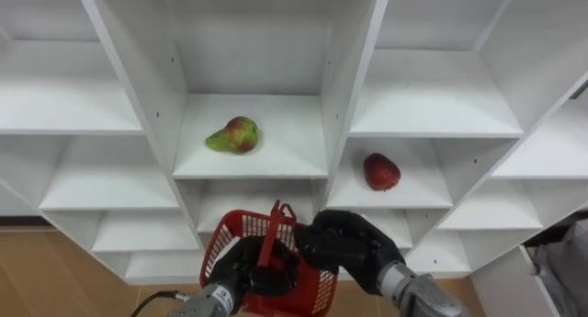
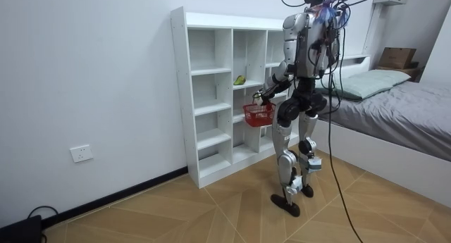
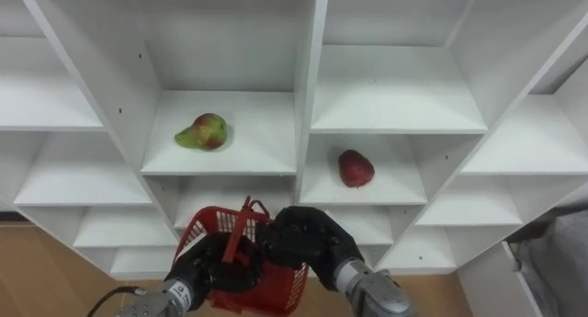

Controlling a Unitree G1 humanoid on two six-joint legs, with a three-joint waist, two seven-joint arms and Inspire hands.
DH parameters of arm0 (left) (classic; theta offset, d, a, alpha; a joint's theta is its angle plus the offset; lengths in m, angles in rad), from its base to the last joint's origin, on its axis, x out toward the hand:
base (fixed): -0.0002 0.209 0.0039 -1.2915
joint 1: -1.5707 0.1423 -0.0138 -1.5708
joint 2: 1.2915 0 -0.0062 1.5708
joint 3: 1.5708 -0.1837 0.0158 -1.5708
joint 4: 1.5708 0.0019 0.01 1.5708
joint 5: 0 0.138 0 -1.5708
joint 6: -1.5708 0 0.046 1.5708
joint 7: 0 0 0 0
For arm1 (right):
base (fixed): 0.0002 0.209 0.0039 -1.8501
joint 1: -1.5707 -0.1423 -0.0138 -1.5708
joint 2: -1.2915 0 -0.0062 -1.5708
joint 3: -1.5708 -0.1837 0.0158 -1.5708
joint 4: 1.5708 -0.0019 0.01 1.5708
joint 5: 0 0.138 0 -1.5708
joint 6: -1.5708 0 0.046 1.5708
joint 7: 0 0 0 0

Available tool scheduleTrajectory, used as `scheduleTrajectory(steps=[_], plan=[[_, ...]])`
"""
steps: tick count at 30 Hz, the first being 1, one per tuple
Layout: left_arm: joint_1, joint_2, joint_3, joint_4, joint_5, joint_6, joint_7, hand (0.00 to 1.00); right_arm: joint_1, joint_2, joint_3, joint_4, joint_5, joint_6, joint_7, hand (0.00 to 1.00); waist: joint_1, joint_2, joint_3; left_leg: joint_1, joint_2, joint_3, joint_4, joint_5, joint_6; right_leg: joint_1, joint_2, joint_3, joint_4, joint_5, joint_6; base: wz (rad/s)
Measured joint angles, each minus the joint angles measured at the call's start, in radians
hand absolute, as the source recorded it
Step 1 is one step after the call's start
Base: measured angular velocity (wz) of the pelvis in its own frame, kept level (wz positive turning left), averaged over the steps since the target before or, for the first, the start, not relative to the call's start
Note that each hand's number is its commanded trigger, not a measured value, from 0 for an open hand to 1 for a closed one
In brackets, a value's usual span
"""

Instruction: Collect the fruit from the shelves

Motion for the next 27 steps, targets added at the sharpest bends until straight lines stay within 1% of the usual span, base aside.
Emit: scheduleTrajectory(steps=[17, 25, 27], plan=[[0.000, -0.004, 0.000, 0.000, 0.000, 0.002, -0.013, 1.00, -0.028, 0.000, 0.008, 0.026, -0.001, 0.000, -0.001, 1.00, 0.001, -0.001, -0.0006, 0.000, -0.001, -0.007, 0.002, 0.000, 0.000, 0.006, -0.001, -0.004, -0.005, 0.000, 0.000, 0.00], [0.000, -0.004, 0.000, -0.001, -0.001, 0.013, -0.020, 1.00, -0.029, 0.013, 0.008, 0.045, 0.003, 0.000, -0.035, 1.00, 0.001, -0.010, -0.0051, 0.001, -0.003, -0.013, 0.009, 0.000, 0.000, 0.007, -0.004, -0.005, -0.007, 0.000, 0.001, 0.00], [0.001, -0.004, 0.000, -0.008, -0.001, 0.014, -0.020, 1.00, -0.029, 0.016, 0.008, 0.052, 0.018, 0.000, -0.042, 1.00, 0.000, -0.010, -0.0050, 0.000, -0.003, -0.015, 0.009, 0.000, 0.000, 0.008, -0.003, -0.006, -0.008, 0.000, 0.001, 0.00]])
